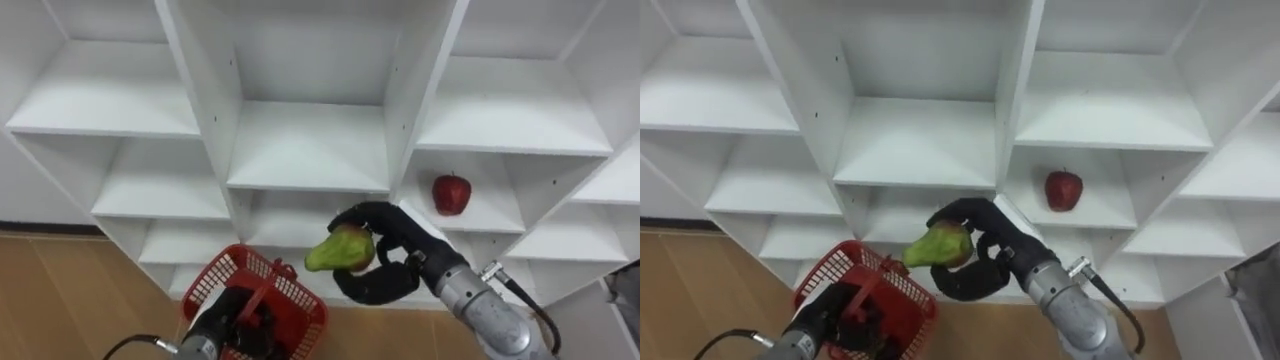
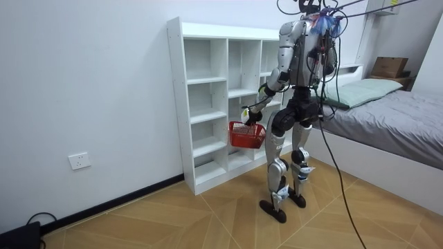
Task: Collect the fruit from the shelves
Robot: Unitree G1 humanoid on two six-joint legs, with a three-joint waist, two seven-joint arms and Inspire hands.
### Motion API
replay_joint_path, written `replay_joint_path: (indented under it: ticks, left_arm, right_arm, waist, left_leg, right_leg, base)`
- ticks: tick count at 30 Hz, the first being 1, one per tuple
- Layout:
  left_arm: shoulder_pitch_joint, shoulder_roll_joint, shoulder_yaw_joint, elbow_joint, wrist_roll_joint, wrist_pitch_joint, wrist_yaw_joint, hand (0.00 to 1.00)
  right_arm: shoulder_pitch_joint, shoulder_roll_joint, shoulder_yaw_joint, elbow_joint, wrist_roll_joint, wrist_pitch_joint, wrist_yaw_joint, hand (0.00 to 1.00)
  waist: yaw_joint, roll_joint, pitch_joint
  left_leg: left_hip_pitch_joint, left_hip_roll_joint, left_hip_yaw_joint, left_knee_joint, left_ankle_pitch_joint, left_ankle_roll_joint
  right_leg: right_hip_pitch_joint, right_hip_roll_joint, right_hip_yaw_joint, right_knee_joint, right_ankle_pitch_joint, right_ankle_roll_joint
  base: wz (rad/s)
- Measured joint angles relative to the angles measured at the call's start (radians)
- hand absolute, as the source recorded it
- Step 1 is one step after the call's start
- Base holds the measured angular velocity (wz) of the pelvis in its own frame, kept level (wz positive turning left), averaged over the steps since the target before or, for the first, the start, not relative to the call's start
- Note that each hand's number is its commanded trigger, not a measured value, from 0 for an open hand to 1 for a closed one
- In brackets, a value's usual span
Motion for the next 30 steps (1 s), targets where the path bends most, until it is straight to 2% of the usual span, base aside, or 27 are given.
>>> replay_joint_path:
  ticks: [2,7,15,23,30]
  left_arm:
    - [0.022,0.001,0.000,-0.010,-0.001,0.000,-0.001,1.00]
    - [0.030,-0.001,0.000,-0.025,-0.002,0.000,-0.024,1.00]
    - [0.030,-0.002,-0.001,-0.044,-0.012,0.000,-0.067,1.00]
    - [0.030,-0.016,-0.020,-0.038,-0.012,0.000,-0.083,1.00]
    - [0.032,-0.014,-0.047,-0.023,-0.012,-0.001,-0.087,1.00]
  right_arm:
    - [0.018,0.010,0.001,0.000,-0.007,0.000,0.010,1.00]
    - [0.029,0.012,-0.001,0.004,-0.008,0.000,0.029,1.00]
    - [0.029,0.046,-0.010,0.062,-0.024,0.000,0.032,1.00]
    - [0.016,0.048,-0.010,0.194,-0.043,0.000,0.017,1.00]
    - [-0.003,0.051,-0.008,0.271,-0.047,0.000,-0.014,1.00]
  waist:
    - [0.001,0.013,0.0064]
    - [-0.006,0.018,0.0045]
    - [-0.005,0.020,0.0038]
    - [-0.005,0.044,0.0036]
    - [-0.019,0.053,0.0061]
  left_leg:
    - [0.022,0.006,0.017,0.002,-0.014,-0.001]
    - [0.028,0.010,0.031,0.003,-0.021,-0.003]
    - [0.017,0.011,0.056,0.003,-0.026,0.000]
    - [0.009,0.010,0.062,0.016,-0.038,0.002]
    - [-0.035,0.009,0.062,0.038,-0.042,0.006]
  right_leg:
    - [0.008,0.007,0.019,-0.003,-0.001,0.001]
    - [0.007,0.013,0.037,-0.004,-0.001,0.001]
    - [-0.011,0.012,0.048,-0.001,-0.002,0.003]
    - [-0.028,0.011,0.063,0.016,-0.008,0.006]
    - [-0.067,0.006,0.063,0.038,-0.009,0.007]
  base:
    - [-0.30]
    - [-0.12]
    - [-0.06]
    - [-0.05]
    - [0.00]
